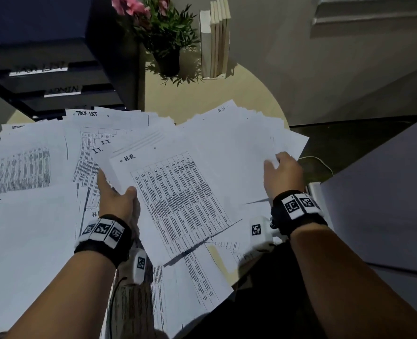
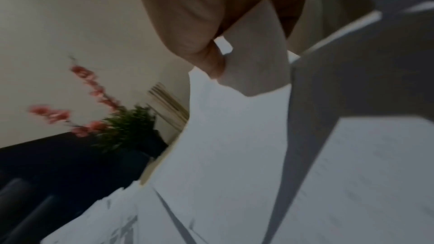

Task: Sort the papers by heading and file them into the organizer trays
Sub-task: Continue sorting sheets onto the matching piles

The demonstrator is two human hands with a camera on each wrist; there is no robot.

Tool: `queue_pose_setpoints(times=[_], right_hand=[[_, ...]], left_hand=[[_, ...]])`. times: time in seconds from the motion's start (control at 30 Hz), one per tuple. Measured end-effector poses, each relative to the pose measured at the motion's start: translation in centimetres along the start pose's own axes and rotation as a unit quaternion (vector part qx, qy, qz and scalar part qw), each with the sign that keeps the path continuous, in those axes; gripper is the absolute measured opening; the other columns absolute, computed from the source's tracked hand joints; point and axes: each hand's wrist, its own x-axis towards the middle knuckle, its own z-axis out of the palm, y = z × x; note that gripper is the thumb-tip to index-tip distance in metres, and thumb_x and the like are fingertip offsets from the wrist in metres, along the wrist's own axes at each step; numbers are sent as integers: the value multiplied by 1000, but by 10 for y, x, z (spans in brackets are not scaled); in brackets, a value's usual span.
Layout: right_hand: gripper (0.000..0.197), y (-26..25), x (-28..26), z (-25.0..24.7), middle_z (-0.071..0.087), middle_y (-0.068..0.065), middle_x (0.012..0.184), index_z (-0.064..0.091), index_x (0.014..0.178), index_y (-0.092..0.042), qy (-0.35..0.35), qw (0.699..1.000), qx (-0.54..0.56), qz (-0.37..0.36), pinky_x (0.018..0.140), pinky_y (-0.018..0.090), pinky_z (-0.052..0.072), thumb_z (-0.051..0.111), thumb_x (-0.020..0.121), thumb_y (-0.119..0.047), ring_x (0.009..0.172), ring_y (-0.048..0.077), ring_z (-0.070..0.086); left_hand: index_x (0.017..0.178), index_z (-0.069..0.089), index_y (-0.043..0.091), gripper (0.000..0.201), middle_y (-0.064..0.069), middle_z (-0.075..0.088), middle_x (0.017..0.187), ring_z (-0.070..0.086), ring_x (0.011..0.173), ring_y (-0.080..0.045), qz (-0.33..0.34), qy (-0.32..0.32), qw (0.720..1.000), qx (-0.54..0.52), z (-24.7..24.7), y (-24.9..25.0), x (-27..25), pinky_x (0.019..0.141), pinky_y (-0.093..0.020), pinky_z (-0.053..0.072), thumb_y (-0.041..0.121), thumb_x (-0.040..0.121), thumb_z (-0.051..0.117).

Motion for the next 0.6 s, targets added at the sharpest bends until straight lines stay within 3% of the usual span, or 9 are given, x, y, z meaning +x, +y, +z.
queue_pose_setpoints(times=[0.07,0.1,0.17,0.23,0.27,0.3,0.4,0.5,0.6], right_hand=[[21,-18,-9,-9,59,10,111,63,108,-7,93,988,56,-110,80,32,45,54,97,-22,100,31,58],[16,-30,-18,-12,58,9,105,65,100,-7,132,968,85,-196,77,34,47,56,95,-19,95,29,58],[13,-51,-38,-10,62,11,100,67,91,-5,141,914,110,-365,77,35,46,58,90,-14,92,25,57],[14,-57,-59,3,68,15,103,69,93,-3,62,868,105,-482,84,35,43,61,82,-10,97,22,56],[20,-55,-67,11,69,14,108,67,97,-5,13,849,90,-520,90,35,42,65,77,-3,102,21,56],[31,-48,-73,20,69,13,112,65,101,-8,-30,834,66,-547,94,35,41,68,72,3,106,21,56],[39,-23,-85,44,66,9,119,62,102,-13,-127,803,10,-583,100,39,41,71,69,6,115,24,57],[26,-8,-90,52,62,9,125,63,97,-11,-195,790,-3,-581,112,41,34,56,76,2,126,26,53],[27,8,-85,51,60,9,128,63,92,-11,-266,787,-38,-556,118,42,27,53,72,5,134,26,47]], left_hand=[[151,3,52,91,18,29,154,44,135,-14,48,-17,999,-9,-2,-2,4,108,-39,41,0,96,53],[149,6,56,91,30,21,152,34,142,-11,69,-38,997,-10,-1,-5,5,113,-42,33,-2,95,52],[143,35,53,76,35,38,142,40,136,-10,50,-87,995,-23,5,-7,4,106,-41,39,-5,96,50],[110,70,42,48,13,68,109,56,95,-22,5,-118,993,-17,16,-6,0,78,-37,46,0,93,54],[91,74,33,36,3,66,90,50,82,-22,-18,-117,993,-3,20,-8,0,69,-37,42,3,90,55],[81,69,28,31,1,59,80,44,78,-21,-39,-111,993,-15,21,-8,1,69,-37,42,5,91,51],[97,58,13,23,12,61,70,60,74,-14,-106,-126,983,-75,21,-3,-1,67,-12,49,2,103,39],[71,61,15,27,7,59,54,54,67,-23,-122,-74,982,-125,20,7,-5,58,-26,44,25,96,56],[68,57,22,41,6,61,62,60,62,-17,-143,-76,971,-174,22,10,-8,58,-25,48,52,96,51]])
